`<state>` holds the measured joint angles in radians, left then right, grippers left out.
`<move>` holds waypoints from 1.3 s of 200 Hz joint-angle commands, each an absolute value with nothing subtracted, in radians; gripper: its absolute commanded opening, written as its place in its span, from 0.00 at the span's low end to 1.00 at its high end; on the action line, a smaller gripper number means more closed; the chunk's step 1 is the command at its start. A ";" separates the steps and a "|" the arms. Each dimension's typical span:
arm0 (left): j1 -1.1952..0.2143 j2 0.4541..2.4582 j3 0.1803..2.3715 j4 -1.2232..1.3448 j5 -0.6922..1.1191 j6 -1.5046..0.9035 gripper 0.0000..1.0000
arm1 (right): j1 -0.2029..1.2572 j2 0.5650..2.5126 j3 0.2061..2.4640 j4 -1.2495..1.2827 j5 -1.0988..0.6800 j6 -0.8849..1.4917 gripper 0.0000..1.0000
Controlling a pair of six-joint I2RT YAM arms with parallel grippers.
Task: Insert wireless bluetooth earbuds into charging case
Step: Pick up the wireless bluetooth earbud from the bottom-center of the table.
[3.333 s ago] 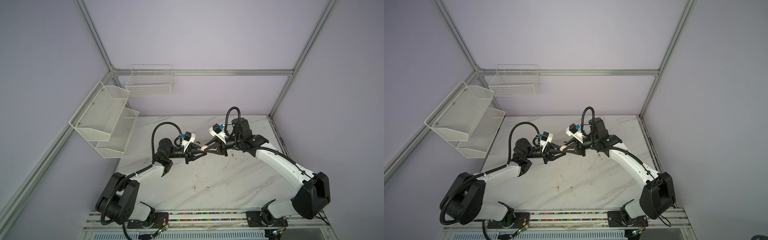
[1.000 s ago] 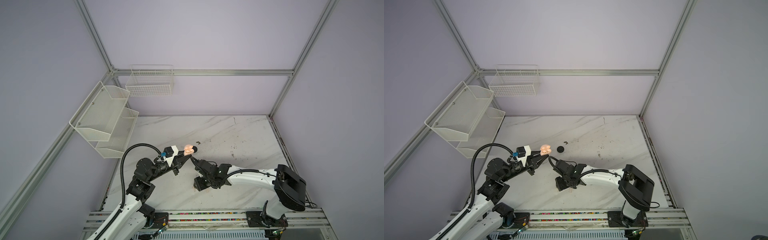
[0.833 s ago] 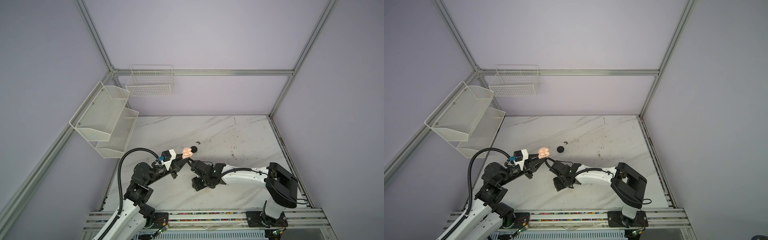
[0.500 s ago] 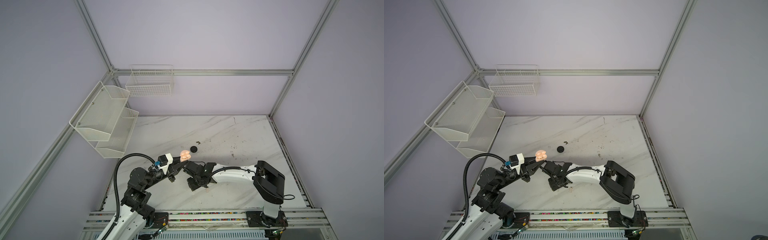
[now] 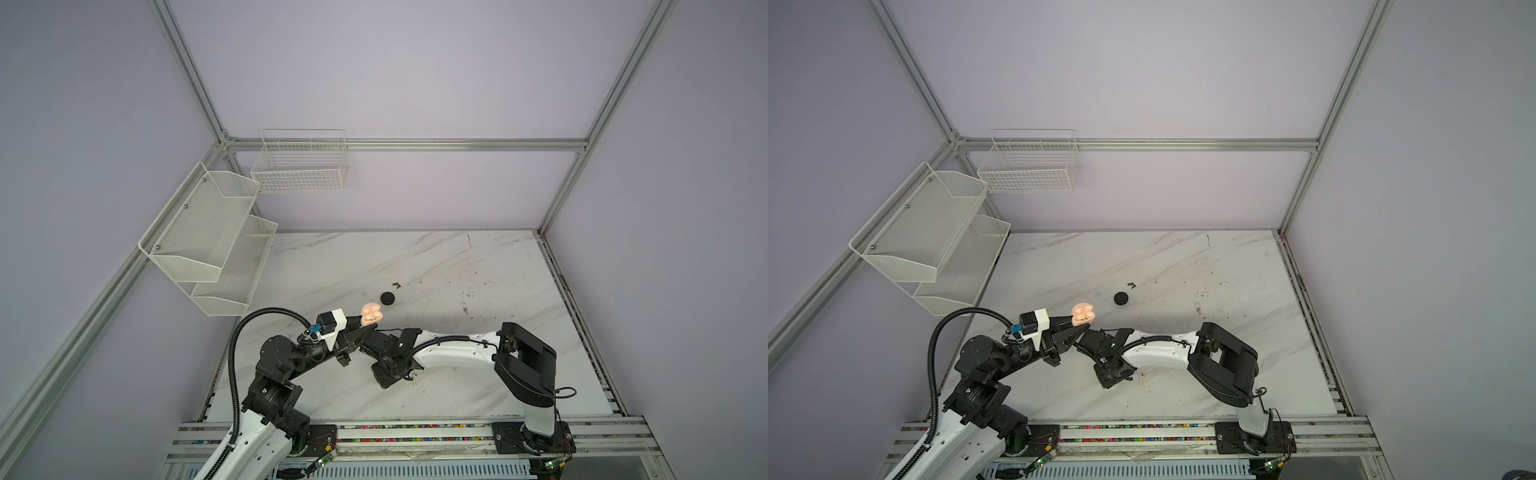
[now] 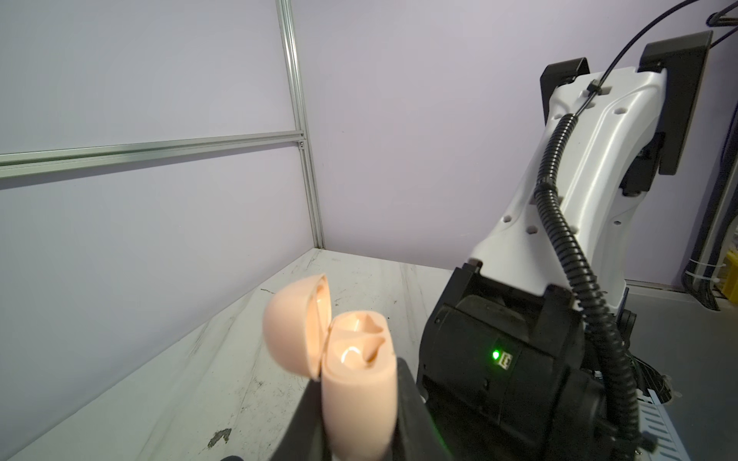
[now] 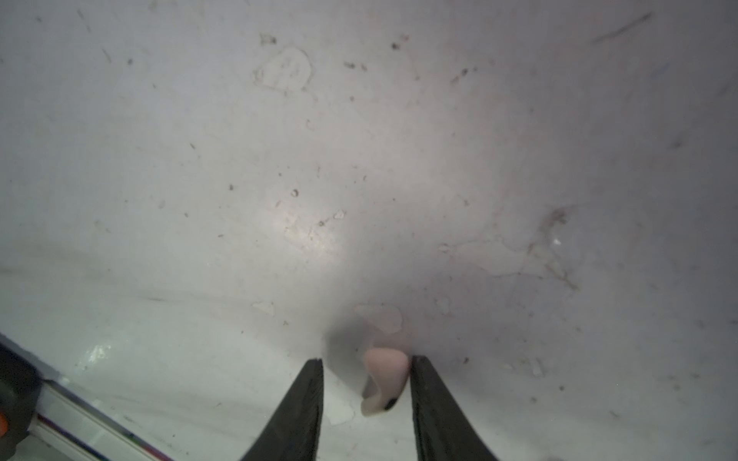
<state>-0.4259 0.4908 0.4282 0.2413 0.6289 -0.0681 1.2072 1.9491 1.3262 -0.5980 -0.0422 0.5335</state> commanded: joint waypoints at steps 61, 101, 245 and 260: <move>-0.423 0.480 0.396 0.264 0.655 -0.091 0.00 | 1.215 1.963 1.333 -0.650 0.006 0.584 0.33; -0.425 0.480 0.395 0.264 0.658 -0.093 0.00 | 1.215 1.968 1.339 -0.646 0.018 0.606 0.29; -0.425 0.497 0.402 0.264 0.660 -0.092 0.00 | 1.215 1.985 1.377 -0.660 0.060 0.644 0.27; -0.425 0.495 0.399 0.264 0.659 -0.092 0.00 | 1.217 1.990 1.375 -0.661 0.060 0.644 0.26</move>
<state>-0.4259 0.5037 0.4278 0.2417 0.6506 -0.0856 1.2110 1.9659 1.3560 -0.6228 0.0387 0.6216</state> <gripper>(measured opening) 0.198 0.267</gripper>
